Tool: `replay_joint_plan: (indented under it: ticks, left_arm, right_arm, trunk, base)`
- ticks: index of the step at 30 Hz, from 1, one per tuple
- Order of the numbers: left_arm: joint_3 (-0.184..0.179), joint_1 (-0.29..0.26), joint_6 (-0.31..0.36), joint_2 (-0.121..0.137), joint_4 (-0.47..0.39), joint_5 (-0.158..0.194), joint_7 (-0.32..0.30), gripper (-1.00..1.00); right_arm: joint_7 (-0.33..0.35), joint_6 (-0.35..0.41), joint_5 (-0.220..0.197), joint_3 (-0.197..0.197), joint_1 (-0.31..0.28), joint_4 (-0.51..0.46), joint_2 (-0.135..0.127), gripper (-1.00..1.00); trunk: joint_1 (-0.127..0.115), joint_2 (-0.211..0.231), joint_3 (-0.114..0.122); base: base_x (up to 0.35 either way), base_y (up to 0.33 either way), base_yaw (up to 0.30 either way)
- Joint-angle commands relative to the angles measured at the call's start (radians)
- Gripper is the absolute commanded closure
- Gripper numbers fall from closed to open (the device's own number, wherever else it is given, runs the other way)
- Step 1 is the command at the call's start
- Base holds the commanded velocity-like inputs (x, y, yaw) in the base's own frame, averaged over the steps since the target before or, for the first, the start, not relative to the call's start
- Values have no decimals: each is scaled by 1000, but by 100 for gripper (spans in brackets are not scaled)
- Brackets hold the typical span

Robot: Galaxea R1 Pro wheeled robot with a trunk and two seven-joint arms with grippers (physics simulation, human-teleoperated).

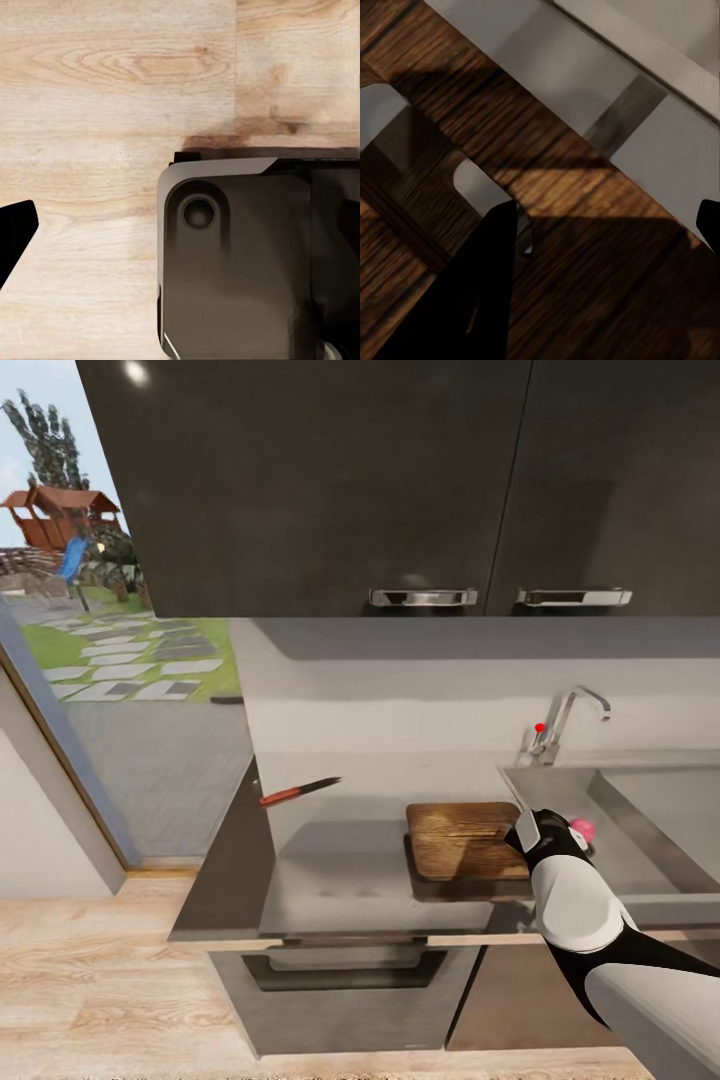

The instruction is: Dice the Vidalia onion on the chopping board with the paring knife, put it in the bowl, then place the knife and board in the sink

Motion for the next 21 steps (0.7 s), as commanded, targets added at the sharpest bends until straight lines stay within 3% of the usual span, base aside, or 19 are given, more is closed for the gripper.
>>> replay_joint_plan:
  ticks: [1, 21]
  left_arm:
    - [1, -1, -3, 0, 0, 0, 0, -100]
    - [1, 0, -3, 0, 0, 0, 0, -100]
  right_arm:
    - [3, 4, 5, -5, -2, -2, 1, 100]
    - [3, 6, 5, -7, -2, -3, 1, 100]
  trunk:
    - [1, -2, -4]
    - [1, -2, -33]
  base:
    - [0, 0, 25]
    - [0, 0, 51]
